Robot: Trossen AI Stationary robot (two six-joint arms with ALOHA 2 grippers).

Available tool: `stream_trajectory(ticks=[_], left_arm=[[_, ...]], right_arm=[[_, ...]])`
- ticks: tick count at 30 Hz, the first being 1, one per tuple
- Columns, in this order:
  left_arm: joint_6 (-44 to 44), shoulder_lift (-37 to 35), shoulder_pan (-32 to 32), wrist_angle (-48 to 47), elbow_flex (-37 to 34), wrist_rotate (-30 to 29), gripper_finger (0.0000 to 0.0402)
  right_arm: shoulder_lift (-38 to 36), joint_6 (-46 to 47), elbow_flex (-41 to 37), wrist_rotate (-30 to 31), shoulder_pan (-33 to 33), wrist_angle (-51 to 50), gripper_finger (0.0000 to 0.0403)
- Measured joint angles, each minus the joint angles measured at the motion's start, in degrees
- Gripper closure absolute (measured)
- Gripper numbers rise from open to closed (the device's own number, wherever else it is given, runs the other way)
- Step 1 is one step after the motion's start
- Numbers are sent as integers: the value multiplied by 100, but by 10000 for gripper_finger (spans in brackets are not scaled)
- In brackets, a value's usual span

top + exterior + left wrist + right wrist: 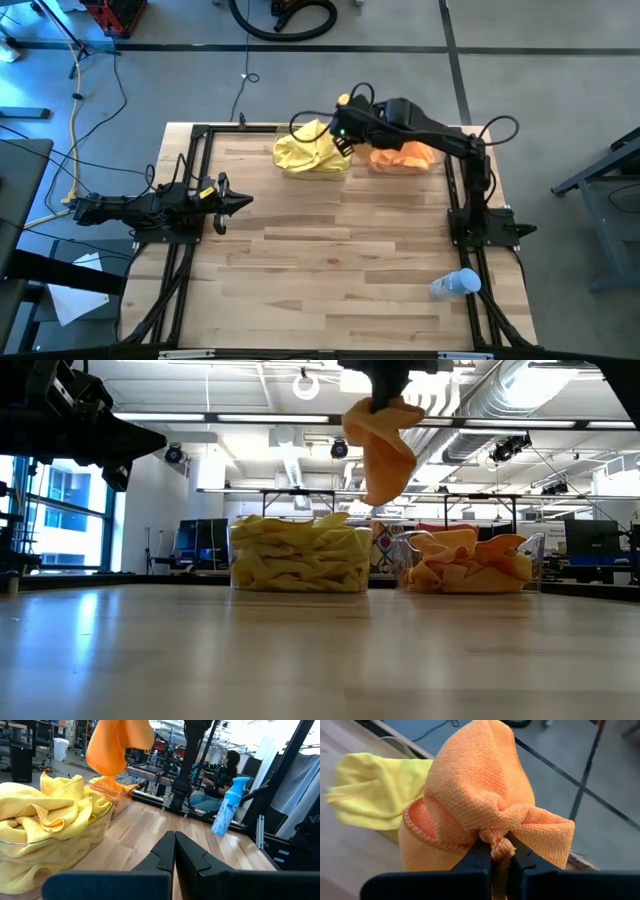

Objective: Sort microfiber towel by color & place in baskets
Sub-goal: Put the orange microfiber cloth into the right transparent bin

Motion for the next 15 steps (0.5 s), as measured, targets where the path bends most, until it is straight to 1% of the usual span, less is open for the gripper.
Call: stream_trajectory(ticks=[15], left_arm=[[0, 0, 1, 1, 0, -1, 402]], right_arm=[[-28, -1350, 2, -38, -1246, 0, 398]])
